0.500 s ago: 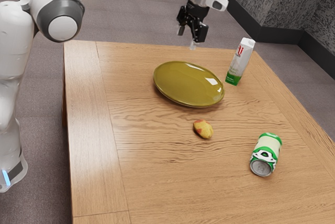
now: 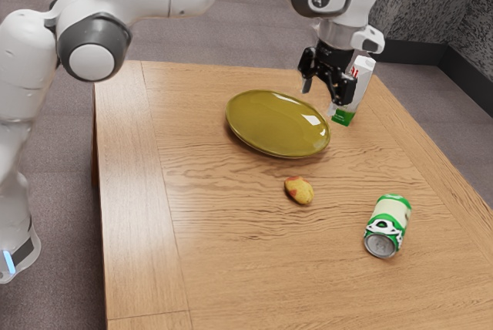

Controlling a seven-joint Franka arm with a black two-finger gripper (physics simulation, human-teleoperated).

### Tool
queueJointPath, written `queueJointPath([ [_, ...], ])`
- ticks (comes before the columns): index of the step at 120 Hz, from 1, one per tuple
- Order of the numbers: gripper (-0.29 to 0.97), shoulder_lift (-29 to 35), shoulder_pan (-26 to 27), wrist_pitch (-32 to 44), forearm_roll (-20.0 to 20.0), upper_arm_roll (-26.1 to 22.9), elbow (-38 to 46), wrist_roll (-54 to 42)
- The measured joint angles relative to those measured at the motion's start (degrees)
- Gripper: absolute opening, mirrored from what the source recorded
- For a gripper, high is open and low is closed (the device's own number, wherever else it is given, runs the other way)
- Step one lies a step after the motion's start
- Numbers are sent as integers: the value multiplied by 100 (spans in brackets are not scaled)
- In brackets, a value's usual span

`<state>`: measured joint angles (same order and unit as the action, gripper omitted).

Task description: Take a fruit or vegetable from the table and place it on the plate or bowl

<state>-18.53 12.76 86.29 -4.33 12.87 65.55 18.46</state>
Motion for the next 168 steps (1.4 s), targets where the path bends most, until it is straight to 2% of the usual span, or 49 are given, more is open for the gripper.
queueJointPath([
  [7,68,-88,158,-36,47,17,-95,605],
  [28,68,-240,192,79,-122,49,-116,2111],
  [43,68,-245,-426,123,-155,-513,-111,2935],
  [59,68,-258,-510,197,-120,-613,-83,3631],
  [64,68,-189,-399,331,-74,-569,192,3822],
  [83,68,159,-103,1125,18,-433,1296,4443],
  [110,68,162,-81,1697,51,-468,1639,5181],
  [132,68,37,-79,1798,22,-535,1698,5698],
  [168,68,-98,-87,1443,25,-579,1700,6266],
])
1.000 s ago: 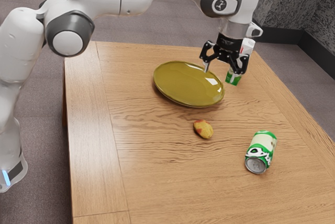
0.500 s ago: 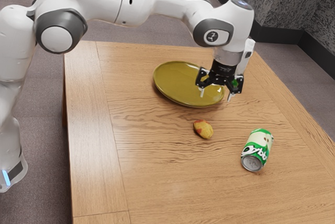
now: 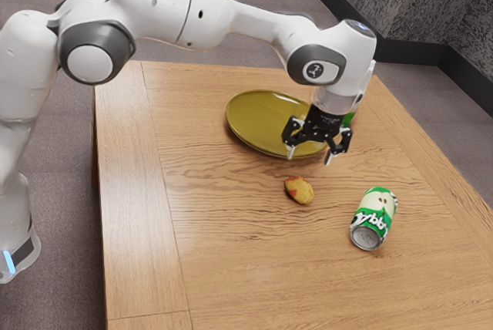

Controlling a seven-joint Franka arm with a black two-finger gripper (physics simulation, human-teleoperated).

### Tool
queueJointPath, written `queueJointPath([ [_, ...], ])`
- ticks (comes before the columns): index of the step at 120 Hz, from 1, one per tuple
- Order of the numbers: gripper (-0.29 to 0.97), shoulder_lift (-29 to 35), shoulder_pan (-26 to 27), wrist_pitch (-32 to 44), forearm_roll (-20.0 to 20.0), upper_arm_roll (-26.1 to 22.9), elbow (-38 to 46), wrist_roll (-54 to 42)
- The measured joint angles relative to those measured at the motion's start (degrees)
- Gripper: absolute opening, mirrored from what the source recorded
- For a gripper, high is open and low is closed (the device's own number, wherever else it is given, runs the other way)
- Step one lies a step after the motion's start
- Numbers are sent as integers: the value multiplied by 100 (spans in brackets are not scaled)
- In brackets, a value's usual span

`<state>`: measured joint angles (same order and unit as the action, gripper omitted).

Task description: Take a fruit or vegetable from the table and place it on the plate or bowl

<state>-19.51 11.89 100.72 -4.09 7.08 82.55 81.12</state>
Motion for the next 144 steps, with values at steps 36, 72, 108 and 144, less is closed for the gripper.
queueJointPath([
  [36,68,-168,-18,-254,-42,-31,0,352],
  [72,68,-214,-20,-434,-141,-31,-5,816],
  [108,68,-315,15,-522,-171,-159,-9,1264],
  [144,68,-414,15,-504,-163,-177,-9,1532],
])
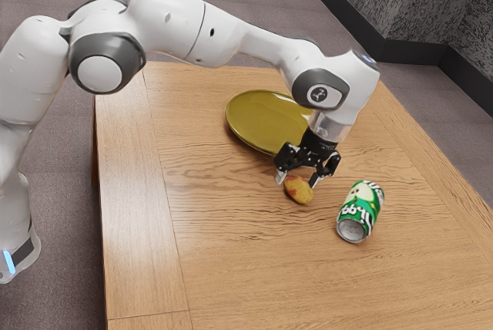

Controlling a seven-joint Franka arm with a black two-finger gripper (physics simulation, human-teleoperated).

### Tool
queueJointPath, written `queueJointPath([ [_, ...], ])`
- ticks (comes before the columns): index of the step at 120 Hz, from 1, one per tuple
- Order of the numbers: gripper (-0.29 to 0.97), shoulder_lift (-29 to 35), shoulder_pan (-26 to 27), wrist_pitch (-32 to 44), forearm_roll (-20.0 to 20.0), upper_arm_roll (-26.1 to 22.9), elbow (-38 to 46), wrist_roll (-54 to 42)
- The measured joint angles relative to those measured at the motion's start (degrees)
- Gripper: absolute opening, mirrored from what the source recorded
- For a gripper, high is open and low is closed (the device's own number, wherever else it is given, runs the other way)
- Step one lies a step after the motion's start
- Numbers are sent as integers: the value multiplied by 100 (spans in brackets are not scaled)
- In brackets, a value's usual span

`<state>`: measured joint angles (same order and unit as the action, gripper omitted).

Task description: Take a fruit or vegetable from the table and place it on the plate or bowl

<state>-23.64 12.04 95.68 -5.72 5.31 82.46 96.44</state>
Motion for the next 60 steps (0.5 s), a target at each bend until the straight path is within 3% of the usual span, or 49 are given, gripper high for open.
queueJointPath([
  [60,68,-152,-34,562,49,40,-1,66],
])
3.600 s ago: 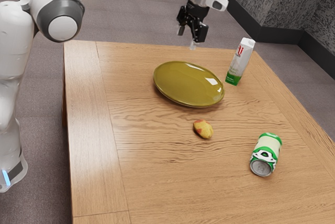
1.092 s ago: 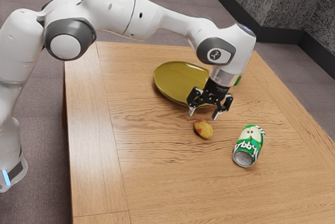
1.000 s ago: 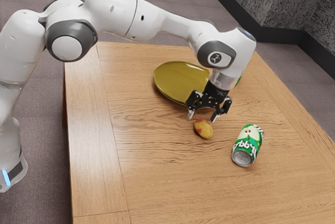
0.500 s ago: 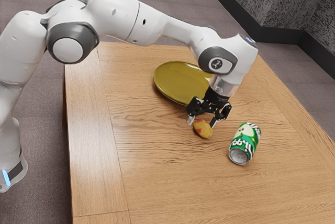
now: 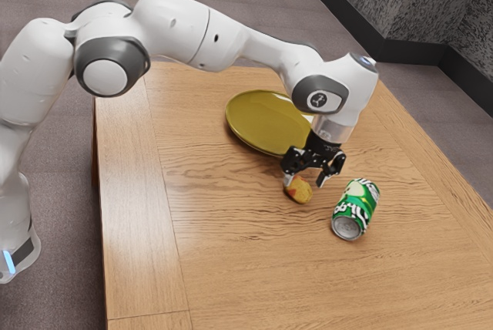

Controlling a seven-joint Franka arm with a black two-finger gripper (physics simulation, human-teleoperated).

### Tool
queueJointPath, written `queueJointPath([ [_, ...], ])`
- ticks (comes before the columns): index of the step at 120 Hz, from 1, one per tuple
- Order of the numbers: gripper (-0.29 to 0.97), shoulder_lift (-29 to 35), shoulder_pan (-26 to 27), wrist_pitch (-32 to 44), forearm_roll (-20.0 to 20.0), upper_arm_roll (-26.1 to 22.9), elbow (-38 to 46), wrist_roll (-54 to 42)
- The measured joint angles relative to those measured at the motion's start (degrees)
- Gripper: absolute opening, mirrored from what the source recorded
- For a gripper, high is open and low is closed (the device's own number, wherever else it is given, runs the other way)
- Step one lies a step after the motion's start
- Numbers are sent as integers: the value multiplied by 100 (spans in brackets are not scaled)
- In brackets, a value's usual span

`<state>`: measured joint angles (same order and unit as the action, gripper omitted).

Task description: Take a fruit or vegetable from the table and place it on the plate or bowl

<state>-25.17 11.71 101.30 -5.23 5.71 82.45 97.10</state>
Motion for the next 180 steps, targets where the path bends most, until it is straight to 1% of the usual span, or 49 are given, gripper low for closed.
queueJointPath([
  [48,68,-132,-16,292,-22,9,9,-64],
  [136,67,-184,-13,327,-45,4,147,-111],
  [145,62,-188,-14,334,-47,2,147,-113],
  [152,55,-185,-15,332,-56,5,183,-122],
  [158,46,-181,-14,316,-62,7,211,-133],
  [173,44,-164,-16,246,-58,10,227,-152],
  [180,36,-136,-18,194,-51,10,215,-161],
])
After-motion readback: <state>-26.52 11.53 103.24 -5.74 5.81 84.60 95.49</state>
